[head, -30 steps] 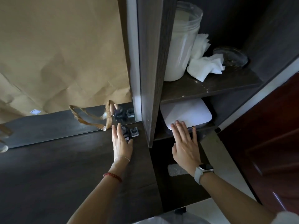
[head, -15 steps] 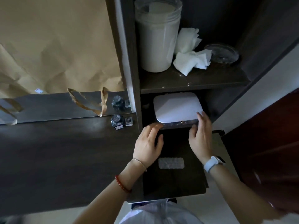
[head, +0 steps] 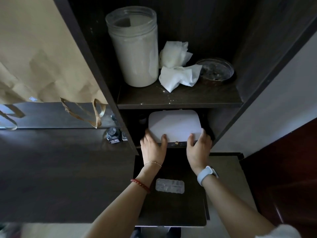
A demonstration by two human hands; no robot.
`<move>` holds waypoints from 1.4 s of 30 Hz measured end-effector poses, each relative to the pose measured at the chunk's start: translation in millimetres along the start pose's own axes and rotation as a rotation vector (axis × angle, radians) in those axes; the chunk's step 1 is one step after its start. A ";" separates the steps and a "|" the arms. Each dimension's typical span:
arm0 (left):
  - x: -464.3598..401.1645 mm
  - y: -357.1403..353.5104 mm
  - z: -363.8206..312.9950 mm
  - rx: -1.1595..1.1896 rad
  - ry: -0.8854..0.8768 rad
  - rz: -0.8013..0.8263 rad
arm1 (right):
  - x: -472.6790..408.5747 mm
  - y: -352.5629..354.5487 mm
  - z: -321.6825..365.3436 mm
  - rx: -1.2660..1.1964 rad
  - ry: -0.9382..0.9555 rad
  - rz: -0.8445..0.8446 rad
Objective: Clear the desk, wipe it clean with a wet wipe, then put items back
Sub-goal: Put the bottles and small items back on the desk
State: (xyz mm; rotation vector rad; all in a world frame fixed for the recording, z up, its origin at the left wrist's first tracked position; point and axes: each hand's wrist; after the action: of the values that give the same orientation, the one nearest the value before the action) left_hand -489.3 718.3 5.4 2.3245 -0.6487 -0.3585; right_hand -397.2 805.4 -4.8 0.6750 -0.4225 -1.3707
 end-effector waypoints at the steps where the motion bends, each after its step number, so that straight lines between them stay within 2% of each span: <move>1: 4.0 1.7 1.0 0.012 -0.004 -0.017 | 3.8 1.2 -0.6 -0.014 0.008 -0.004; 7: 55.1 27.4 6.5 0.077 -0.123 -0.106 | 53.1 26.2 -6.0 -0.161 0.026 -0.004; 12: 105.4 56.9 29.6 0.121 -0.140 -0.048 | 117.5 44.3 -13.8 -0.209 -0.037 0.003; 19: 160.5 129.3 119.8 0.115 -0.063 -0.018 | 244.1 17.7 -7.4 -0.162 -0.141 0.127; 26: 202.3 255.6 243.9 0.082 0.077 -0.060 | 381.1 -46.4 65.9 -0.165 -0.100 0.277; 33: 196.9 344.8 328.5 0.081 0.173 -0.134 | 454.0 -112.4 129.5 -0.190 -0.025 0.424; 36: 177.6 356.7 350.1 0.107 0.203 -0.101 | 454.7 -133.2 148.4 -0.167 -0.021 0.464; 42: 97.8 361.7 372.5 0.183 0.164 0.003 | 419.2 -182.3 189.8 -0.169 -0.059 0.430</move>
State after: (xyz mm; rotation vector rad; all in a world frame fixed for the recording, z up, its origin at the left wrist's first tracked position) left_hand -690.6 230.7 -24.9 2.4937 -0.6260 -0.1085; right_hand -584.2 347.7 -28.7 0.3766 -0.4618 -1.0050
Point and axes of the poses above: each hand's wrist, its own x-axis away from the middle knuckle, its own y-axis out of the back of the hand, z = x × y, and after that the axes turned 10 degrees about -y, right-handed
